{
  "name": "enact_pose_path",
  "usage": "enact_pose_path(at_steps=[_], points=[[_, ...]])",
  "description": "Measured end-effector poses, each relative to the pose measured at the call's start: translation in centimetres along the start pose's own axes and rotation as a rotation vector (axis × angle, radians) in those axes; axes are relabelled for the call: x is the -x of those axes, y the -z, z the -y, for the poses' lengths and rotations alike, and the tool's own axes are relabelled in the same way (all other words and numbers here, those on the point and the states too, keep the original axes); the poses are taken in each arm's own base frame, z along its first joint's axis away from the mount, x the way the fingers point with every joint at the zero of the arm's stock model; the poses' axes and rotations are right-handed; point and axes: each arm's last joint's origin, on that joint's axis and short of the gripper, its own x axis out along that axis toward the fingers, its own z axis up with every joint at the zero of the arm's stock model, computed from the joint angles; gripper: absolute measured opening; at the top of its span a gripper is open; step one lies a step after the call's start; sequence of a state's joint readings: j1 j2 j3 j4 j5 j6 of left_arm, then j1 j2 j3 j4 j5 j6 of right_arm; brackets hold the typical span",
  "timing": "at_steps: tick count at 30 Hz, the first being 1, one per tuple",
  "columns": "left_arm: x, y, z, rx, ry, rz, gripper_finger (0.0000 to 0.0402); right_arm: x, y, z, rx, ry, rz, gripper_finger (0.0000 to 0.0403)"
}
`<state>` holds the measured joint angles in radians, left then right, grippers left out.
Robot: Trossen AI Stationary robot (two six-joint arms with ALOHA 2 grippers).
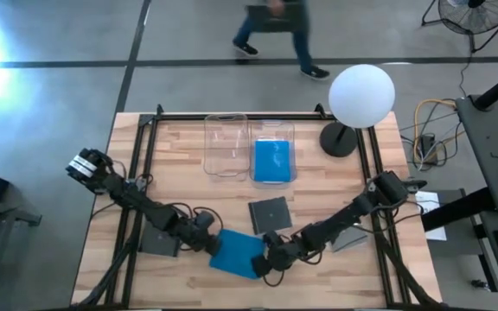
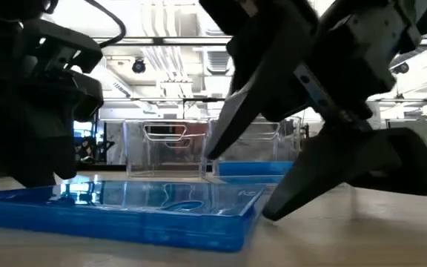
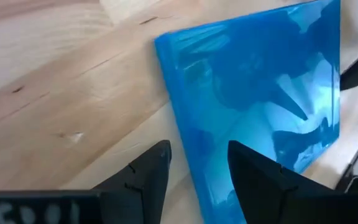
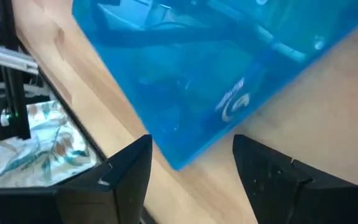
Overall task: Pick & place jewel cases by type
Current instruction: Put the blue CD case into the right transparent bin
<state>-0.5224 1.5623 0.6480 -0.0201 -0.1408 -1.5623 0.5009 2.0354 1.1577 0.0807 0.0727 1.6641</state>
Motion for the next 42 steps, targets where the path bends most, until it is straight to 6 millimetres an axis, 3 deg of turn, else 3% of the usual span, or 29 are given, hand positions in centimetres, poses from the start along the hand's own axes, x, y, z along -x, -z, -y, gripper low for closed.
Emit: enact_pose_path(at_steps=[13,26,33,38,42], points=[[-1.3,0.2,-2.3,0.045,-0.062,-0.064,0.0151,0.0,0.2,0.3,0.004,0.003,-0.031,0.0219],[-2.8,-0.5,-0.9,-0.012,0.089,-0.077,0.0152,-1.0,0.5,0.3,0.009,-0.044,-0.056,0.0219],[-0.4,-1.1,0.9,-0.116,0.235,-0.039,0.0152,-1.3,0.6,0.6,0.046,-0.025,-0.115,0.0219],[3.0,-1.5,3.3,-0.179,0.444,-0.039,0.0152,-1.3,0.8,0.9,0.154,0.009,-0.221,0.0219],[4.8,-1.8,4.0,-0.273,0.542,-0.01,0.0152,-1.3,0.7,1.0,0.217,0.006,-0.245,0.0219]])
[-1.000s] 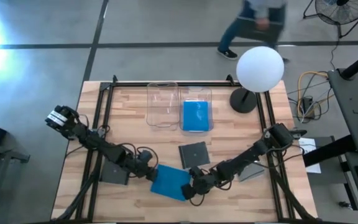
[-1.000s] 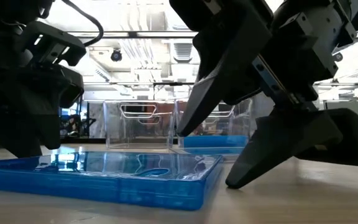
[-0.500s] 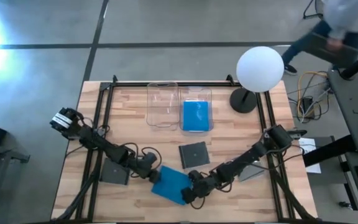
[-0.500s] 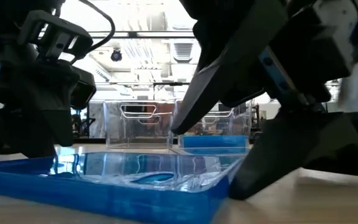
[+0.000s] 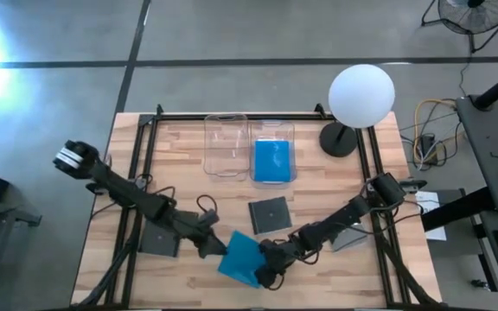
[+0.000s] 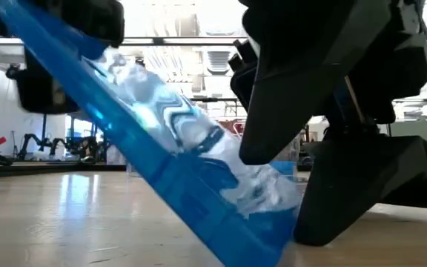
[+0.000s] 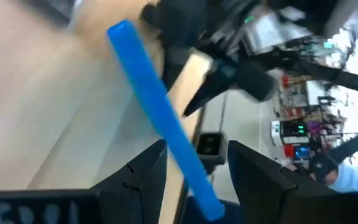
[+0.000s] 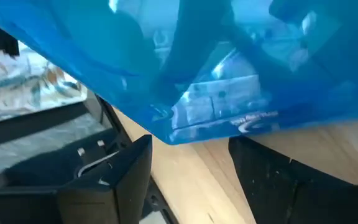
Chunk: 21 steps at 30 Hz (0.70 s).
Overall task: Pick & place jewel cases by type
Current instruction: Put the blue CD case into the right transparent bin
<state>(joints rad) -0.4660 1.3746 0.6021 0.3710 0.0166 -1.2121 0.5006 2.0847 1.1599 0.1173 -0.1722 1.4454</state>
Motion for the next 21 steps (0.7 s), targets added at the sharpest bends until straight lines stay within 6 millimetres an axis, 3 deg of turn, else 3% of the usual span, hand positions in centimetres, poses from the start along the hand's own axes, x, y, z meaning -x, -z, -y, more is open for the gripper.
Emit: enact_pose_path(at_steps=[11,21], points=[[-2.1,0.7,-2.4,0.019,-0.091,-0.073,0.0152,0.7,-3.6,-0.9,-0.008,-0.001,0.105,0.0219],[1.0,-0.6,-3.4,-0.074,-0.54,0.155,0.0152,0.3,-1.1,-1.6,-0.055,0.024,0.116,0.0219]])
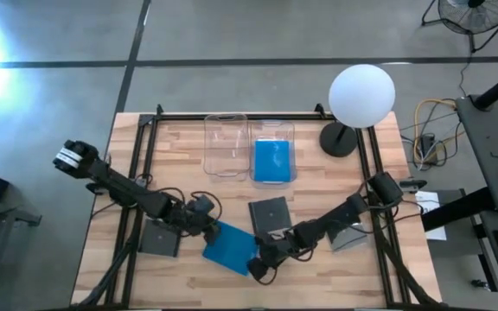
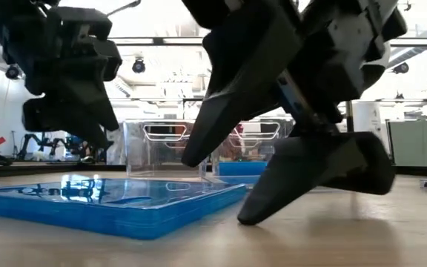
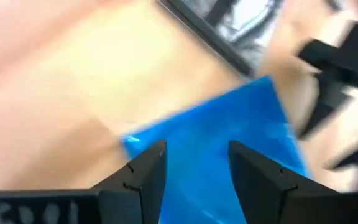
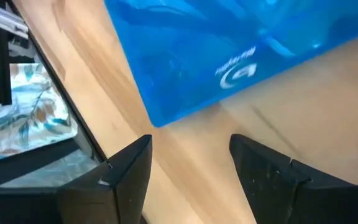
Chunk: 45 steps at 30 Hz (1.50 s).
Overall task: Pick & place jewel cases by type
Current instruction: Put the blue CD case into the right transparent bin
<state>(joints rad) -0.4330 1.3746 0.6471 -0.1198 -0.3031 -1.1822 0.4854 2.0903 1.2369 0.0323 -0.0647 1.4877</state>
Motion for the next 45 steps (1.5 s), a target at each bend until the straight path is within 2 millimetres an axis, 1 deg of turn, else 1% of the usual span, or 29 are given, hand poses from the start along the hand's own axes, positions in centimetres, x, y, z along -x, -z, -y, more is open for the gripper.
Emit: enact_pose_path(at_steps=[2,4,8,10,13,16,21,23,25,27,35,38,40,42,45], points=[[-0.2,-0.4,-0.3,-0.05,-0.019,0.005,0.0152,0.0,0.1,-0.4,0.003,-0.007,-0.007,0.0219],[-0.8,-1.0,-0.9,-0.089,-0.038,-0.013,0.0151,0.0,0.3,-0.9,0.013,-0.02,-0.019,0.0219],[-2.2,-2.2,-2.0,-0.108,-0.081,-0.014,0.0151,0.4,0.3,-2.5,0.046,-0.08,-0.056,0.0219],[-2.5,-3.0,-2.0,-0.109,-0.059,0.007,0.0151,0.5,0.2,-2.9,0.049,-0.091,-0.056,0.0219],[-3.0,-3.4,-2.2,-0.131,-0.05,0.006,0.0151,0.4,0.1,-3.4,0.038,-0.104,-0.048,0.0219],[-3.4,-3.1,-2.4,-0.134,-0.054,-0.03,0.0151,-0.2,0.0,-3.6,0.02,-0.108,-0.035,0.0219],[-4.3,-1.3,-2.5,-0.136,-0.062,-0.123,0.0151,-2.2,-0.3,-3.0,-0.03,-0.073,-0.035,0.0219],[-4.2,-0.8,-2.3,-0.137,-0.052,-0.158,0.0151,-2.6,-0.5,-3.2,-0.045,-0.083,-0.032,0.0219],[-3.9,-0.1,-2.2,-0.148,-0.054,-0.201,0.0151,-2.7,-0.6,-3.0,-0.058,-0.06,-0.028,0.0219],[-3.1,0.7,-2.0,-0.148,-0.058,-0.252,0.0151,-2.8,-0.8,-2.9,-0.083,-0.034,-0.002,0.0219],[-0.2,3.8,-1.3,-0.136,-0.055,-0.414,0.0151,-1.4,-1.8,-2.2,-0.191,0.112,0.158,0.0219],[0.6,4.4,-0.9,-0.109,-0.024,-0.454,0.0151,-0.7,-2.1,-1.8,-0.259,0.169,0.193,0.0219],[1.2,4.6,-1.0,-0.094,-0.049,-0.451,0.0151,-0.5,-2.1,-1.9,-0.286,0.165,0.18,0.0219],[1.4,4.4,-1.1,-0.095,-0.076,-0.389,0.0151,-0.4,-2.1,-2.2,-0.276,0.132,0.139,0.0219],[1.5,3.6,-1.6,-0.1,-0.14,-0.277,0.0152,-0.5,-1.7,-3.7,-0.258,0.018,0.066,0.0219]])
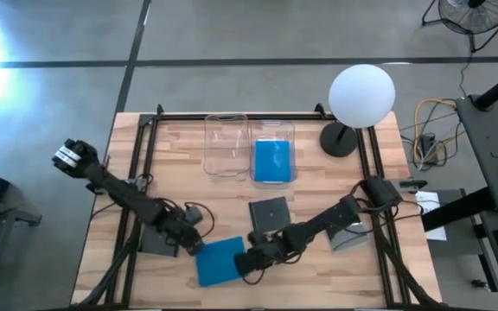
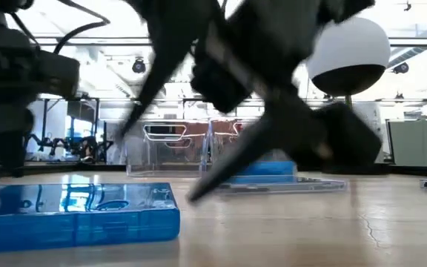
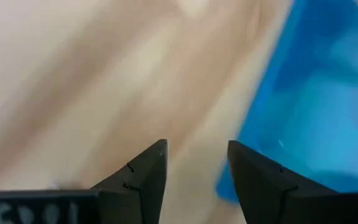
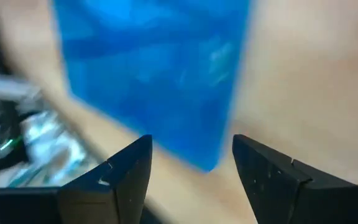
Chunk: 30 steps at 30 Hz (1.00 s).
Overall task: Pick & place jewel cases by type
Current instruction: Put the blue CD case into the right transparent bin
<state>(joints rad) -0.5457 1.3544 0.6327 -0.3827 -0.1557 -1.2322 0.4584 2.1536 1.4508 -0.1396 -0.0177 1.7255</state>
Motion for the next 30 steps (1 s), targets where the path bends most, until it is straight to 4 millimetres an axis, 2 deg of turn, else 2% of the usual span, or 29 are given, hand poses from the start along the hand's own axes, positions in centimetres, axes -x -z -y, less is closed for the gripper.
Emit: enact_pose_path(at_steps=[3,8,10,13,16,23,25,30], points=[[-0.2,-1.1,-0.4,-0.009,-0.022,0.056,0.0152,0.1,0.5,-1.3,0.009,-0.048,-0.05,0.0219],[-0.8,-2.4,-1.0,-0.041,-0.048,0.075,0.0152,-0.1,0.3,-1.0,-0.025,-0.029,-0.037,0.0219],[-1.1,-2.8,-0.9,-0.062,-0.042,0.083,0.0152,0.0,0.4,-1.5,-0.025,-0.057,-0.05,0.0219],[-1.6,-2.8,-1.2,-0.098,-0.039,0.055,0.0152,-0.8,1.1,-2.3,-0.047,-0.134,-0.129,0.0219],[-2.0,-2.6,-1.3,-0.107,-0.029,0.034,0.0152,-2.7,1.2,-2.0,-0.085,-0.144,-0.158,0.0219],[-2.4,-2.3,-1.6,-0.109,0.015,0.006,0.0152,-5.1,0.8,-3.4,-0.115,-0.188,-0.12,0.0219],[-2.4,-2.3,-1.5,-0.11,0.039,-0.021,0.0152,-5.7,0.6,-3.0,-0.128,-0.137,-0.069,0.0219],[-2.5,-1.7,-0.9,-0.119,0.192,-0.12,0.0152,-5.6,0.2,-3.3,-0.144,-0.05,0.0,0.0219]])
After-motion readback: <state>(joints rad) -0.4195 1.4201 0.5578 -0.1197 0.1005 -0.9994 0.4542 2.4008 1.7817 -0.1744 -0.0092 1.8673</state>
